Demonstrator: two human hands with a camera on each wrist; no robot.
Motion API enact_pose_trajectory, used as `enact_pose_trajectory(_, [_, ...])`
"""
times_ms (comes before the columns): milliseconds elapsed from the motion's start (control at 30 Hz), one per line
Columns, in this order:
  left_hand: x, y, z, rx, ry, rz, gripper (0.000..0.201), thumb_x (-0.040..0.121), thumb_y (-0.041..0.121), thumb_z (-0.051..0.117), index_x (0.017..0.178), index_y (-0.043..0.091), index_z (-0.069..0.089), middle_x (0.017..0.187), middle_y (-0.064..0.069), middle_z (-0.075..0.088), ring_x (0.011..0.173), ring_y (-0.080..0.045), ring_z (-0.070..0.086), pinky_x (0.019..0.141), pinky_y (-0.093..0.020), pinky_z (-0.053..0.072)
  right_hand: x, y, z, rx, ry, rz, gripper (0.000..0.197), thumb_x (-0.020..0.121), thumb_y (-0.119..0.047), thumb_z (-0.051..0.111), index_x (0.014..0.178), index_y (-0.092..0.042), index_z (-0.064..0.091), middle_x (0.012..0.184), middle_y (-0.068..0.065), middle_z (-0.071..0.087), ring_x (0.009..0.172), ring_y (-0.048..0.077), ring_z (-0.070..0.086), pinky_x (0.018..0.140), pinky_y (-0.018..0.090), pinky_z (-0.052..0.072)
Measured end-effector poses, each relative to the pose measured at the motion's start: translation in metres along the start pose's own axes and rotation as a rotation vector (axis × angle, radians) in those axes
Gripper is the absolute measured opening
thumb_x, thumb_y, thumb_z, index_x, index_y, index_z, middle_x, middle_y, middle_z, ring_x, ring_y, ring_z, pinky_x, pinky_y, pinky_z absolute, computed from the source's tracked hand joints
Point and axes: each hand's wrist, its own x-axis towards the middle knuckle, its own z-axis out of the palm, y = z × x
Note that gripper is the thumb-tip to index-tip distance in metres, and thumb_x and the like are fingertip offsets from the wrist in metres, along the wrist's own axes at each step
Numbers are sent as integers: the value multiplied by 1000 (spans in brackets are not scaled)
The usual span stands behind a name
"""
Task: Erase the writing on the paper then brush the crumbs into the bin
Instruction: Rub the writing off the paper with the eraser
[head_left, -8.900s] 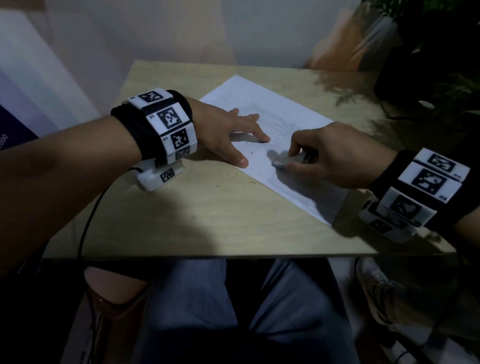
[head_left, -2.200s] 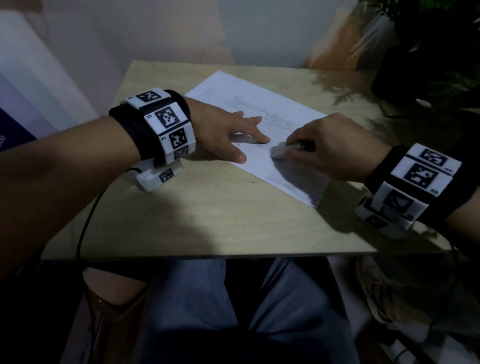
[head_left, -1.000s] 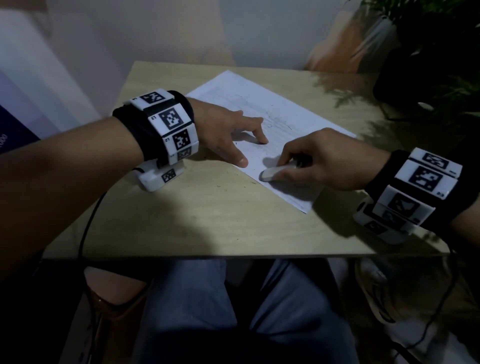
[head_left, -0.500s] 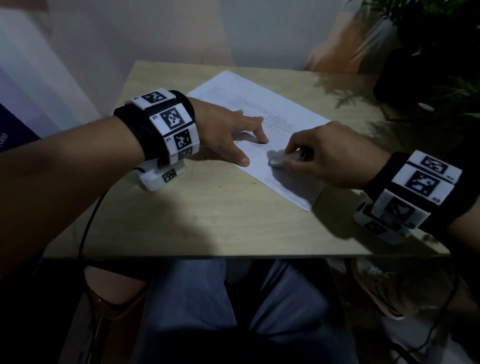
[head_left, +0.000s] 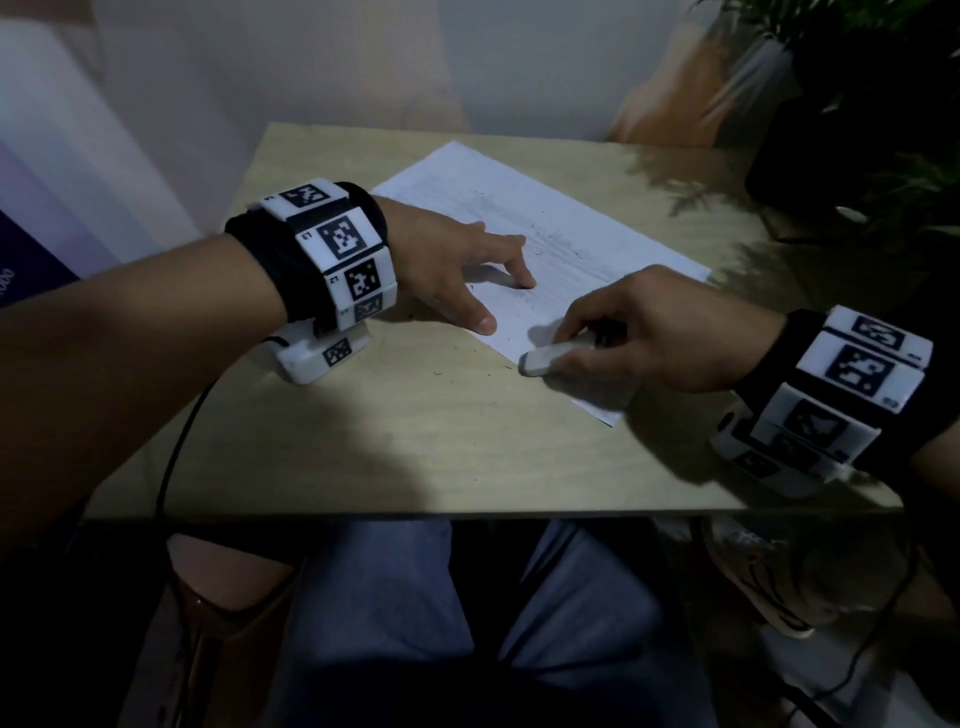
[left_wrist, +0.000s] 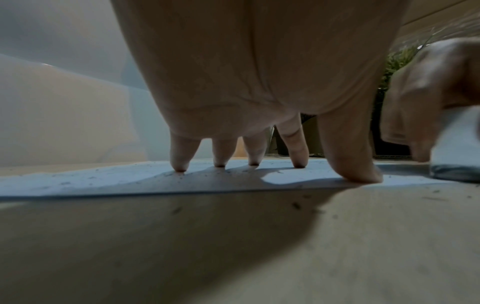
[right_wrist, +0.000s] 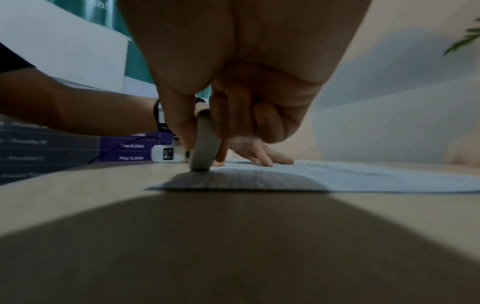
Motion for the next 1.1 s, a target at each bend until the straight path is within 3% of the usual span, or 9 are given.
enact_pose_trajectory(133, [0, 0, -1, 6, 1, 1, 65, 88, 53, 72, 145, 54, 40, 166, 29, -1, 155, -4, -7, 127, -47, 6, 6, 7, 1, -166, 147, 72, 47, 83, -66, 55, 91, -24, 72, 73, -8, 65, 71, 15, 58, 66, 34, 46])
enact_pose_trajectory(233, [0, 0, 0, 3, -3, 0, 65, 88, 53, 72, 145, 53, 40, 166, 30, -1, 155, -4, -7, 127, -47, 6, 0, 1, 5, -94, 77, -30, 49, 82, -67, 50, 92, -25, 72, 72, -6, 67, 68, 14, 59, 65, 34, 47])
enact_pose_trajectory(300, [0, 0, 0, 2, -3, -1, 65, 88, 52, 72, 145, 53, 40, 166, 30, -1, 155, -4, -7, 127, -46, 5, -2, 0, 2, -20, 3, -16, 41, 82, -61, 58, 96, -26, 74, 72, -9, 66, 68, 6, 58, 66, 30, 46])
enact_pose_trajectory(433, [-1, 2, 0, 11, -3, -2, 65, 89, 52, 71, 146, 52, 39, 166, 28, -1, 155, -5, -7, 127, -45, 6, 3, 11, -4, -116, 134, 95, 49, 79, -67, 55, 96, -25, 73, 73, -11, 64, 71, 15, 57, 69, 36, 49])
enact_pose_trajectory(600, [-3, 4, 0, 27, 16, -7, 64, 89, 54, 70, 145, 51, 40, 167, 26, 1, 156, -6, -6, 126, -45, 8, 1, 8, -1, 10, 171, 62, 28, 83, -43, 59, 105, -27, 67, 74, -7, 63, 68, 4, 55, 67, 33, 44])
enact_pose_trajectory(700, [-3, 4, 0, 25, 30, -12, 62, 89, 52, 71, 144, 50, 41, 168, 23, 6, 156, -6, -4, 126, -44, 9, 0, 8, 0, 22, 152, 55, 18, 88, -35, 64, 105, -29, 62, 80, -5, 68, 69, 7, 57, 68, 34, 46])
enact_pose_trajectory(800, [-4, 4, -1, 4, 10, -1, 63, 90, 49, 71, 144, 55, 39, 169, 21, 4, 156, -7, -5, 126, -45, 7, 0, 11, 0, 73, 99, 23, 20, 87, -44, 66, 102, -31, 64, 83, -9, 67, 73, 8, 59, 67, 30, 46])
enact_pose_trajectory(967, [-2, 3, 1, 21, -14, -8, 65, 90, 56, 67, 146, 62, 33, 168, 23, -5, 156, -9, -8, 127, -51, 6, -2, 10, -1, 102, 75, -7, 19, 84, -44, 71, 96, -30, 70, 87, -11, 68, 78, 5, 60, 70, 20, 44])
enact_pose_trajectory(1100, [-3, 6, 2, 33, -3, -19, 71, 85, 59, 71, 146, 59, 34, 168, 24, -4, 156, -8, -9, 127, -48, 7, -2, 6, -1, 64, 130, -59, 43, 78, -62, 61, 93, -23, 72, 87, -9, 66, 74, 6, 61, 69, 17, 44])
